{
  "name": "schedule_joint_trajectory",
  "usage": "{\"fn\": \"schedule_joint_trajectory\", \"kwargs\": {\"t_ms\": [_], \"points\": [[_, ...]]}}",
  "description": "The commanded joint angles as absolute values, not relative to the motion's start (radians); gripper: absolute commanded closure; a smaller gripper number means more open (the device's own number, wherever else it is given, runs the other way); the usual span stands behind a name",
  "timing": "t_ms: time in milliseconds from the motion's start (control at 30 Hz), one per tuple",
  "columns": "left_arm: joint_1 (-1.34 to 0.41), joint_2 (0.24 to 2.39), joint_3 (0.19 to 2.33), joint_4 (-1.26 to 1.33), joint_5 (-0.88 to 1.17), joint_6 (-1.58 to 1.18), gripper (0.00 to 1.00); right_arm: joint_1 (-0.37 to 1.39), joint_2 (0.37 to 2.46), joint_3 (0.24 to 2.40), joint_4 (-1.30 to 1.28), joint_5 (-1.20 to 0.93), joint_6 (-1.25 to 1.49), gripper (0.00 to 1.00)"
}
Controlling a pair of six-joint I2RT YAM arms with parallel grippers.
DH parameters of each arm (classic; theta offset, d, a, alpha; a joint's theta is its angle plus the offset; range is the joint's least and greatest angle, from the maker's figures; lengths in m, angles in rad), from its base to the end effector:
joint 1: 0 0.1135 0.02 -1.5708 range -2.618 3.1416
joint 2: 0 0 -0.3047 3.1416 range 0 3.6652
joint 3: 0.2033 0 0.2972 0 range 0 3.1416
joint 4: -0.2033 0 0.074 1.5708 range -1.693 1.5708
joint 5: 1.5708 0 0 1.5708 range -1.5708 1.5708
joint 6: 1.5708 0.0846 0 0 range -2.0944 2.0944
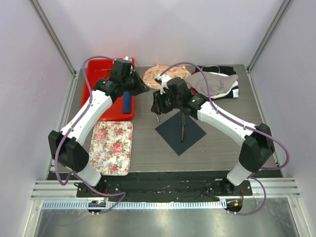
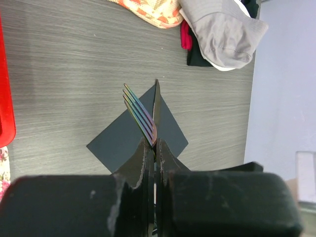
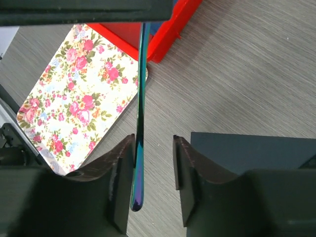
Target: Place the utensils on the paper napkin and roll it up
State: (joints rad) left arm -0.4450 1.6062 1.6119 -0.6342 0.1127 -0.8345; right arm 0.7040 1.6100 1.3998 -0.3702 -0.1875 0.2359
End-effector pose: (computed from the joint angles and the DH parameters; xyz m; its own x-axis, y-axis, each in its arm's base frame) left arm 0.4015 -0.2020 0.3867 -0.7341 -0.4656 -0.4942 -0.0508 0.7635 -0.6438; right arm 0.3408 0.3101 0.3298 -0.5828 -0.1936 -0.7892 -0.6361 0.7130 0.2948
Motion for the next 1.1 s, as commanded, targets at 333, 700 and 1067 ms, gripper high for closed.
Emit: {"fn": "schedule_joint_trajectory", "kwargs": {"t_ms": [333, 700, 1067], "points": [[-0.414, 1.513, 1.580, -0.531, 0.214, -0.767, 0.23, 0.628, 1.591, 1.422, -0.318, -0.402, 0.267, 0.99], [-0.278, 1.270, 1.266, -0.087, 0.460, -0.865, 0.08, 0.399, 1.548, 1.042, 0.806, -1.008, 1.185, 0.99], [-0.423, 1.388, 1.305, -0.017, 0.472, -0.920, 0.48, 0.406, 1.562, 0.959, 1.163, -0.965, 1.445, 0.99]]}}
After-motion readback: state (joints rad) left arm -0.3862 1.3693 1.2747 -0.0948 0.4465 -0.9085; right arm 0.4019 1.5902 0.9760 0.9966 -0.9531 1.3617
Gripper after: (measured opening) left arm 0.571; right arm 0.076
